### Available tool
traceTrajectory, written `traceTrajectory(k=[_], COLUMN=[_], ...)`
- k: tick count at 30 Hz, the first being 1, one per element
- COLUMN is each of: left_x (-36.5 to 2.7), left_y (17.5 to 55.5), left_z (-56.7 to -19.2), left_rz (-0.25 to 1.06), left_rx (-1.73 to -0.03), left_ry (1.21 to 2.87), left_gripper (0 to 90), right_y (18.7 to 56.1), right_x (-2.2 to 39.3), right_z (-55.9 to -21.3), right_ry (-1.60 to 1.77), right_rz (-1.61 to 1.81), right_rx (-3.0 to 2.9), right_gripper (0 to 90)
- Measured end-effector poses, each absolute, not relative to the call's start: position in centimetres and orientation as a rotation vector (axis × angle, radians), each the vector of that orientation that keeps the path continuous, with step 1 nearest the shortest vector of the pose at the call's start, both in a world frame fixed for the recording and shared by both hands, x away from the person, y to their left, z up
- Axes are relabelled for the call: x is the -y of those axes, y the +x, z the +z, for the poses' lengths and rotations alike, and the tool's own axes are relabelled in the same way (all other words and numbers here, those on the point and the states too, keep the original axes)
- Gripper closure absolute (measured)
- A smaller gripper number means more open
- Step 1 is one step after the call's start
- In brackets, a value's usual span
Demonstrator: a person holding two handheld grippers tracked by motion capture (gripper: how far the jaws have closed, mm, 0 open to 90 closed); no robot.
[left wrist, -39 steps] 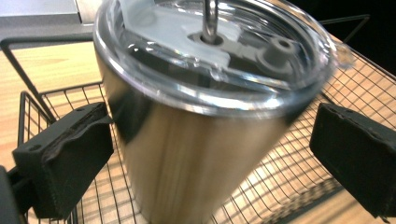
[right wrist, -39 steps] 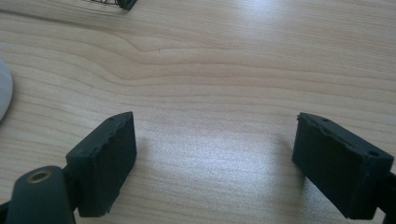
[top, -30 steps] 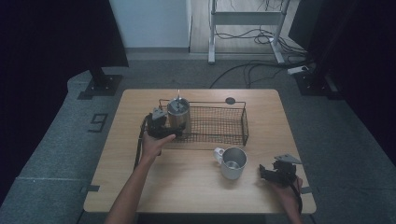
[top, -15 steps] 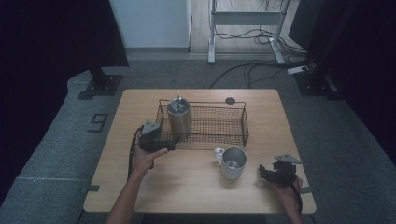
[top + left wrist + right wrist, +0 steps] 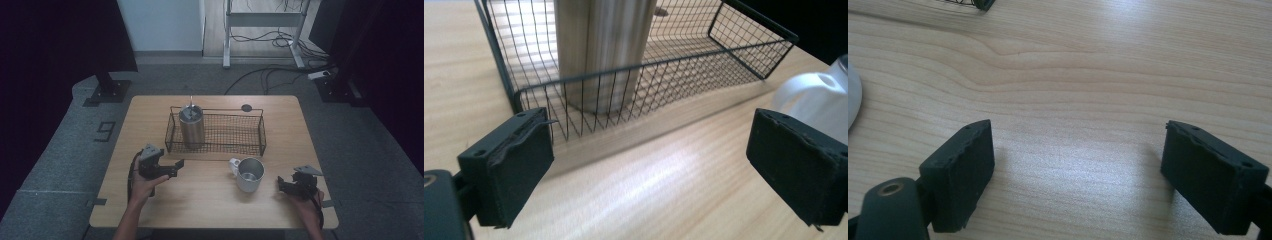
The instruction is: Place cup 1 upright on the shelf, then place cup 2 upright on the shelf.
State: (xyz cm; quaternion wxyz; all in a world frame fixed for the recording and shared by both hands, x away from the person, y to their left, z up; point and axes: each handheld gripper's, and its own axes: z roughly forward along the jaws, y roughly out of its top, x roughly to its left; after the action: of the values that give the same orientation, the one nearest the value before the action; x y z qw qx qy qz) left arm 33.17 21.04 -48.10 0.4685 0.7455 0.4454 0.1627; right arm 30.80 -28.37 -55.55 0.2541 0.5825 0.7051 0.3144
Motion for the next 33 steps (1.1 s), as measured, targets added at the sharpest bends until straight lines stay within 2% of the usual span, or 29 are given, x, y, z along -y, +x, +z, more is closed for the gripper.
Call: traceTrajectory(k=[12, 33], left_x=[-21.8, -21.2], left_y=[32.0, 31.7], left_z=[-50.1, -50.8], left_rz=[0.407, 0.382], left_rx=[-1.137, -1.129], left_ry=[1.880, 1.899], left_gripper=[6.8, 7.2], right_y=[30.8, 31.0], right_x=[28.4, 27.9], right_z=[-55.6, -55.3], right_ry=[1.583, 1.572], right_rz=[0.854, 0.904], right_rx=[-1.915, -1.938], right_gripper=[13.5, 13.4])
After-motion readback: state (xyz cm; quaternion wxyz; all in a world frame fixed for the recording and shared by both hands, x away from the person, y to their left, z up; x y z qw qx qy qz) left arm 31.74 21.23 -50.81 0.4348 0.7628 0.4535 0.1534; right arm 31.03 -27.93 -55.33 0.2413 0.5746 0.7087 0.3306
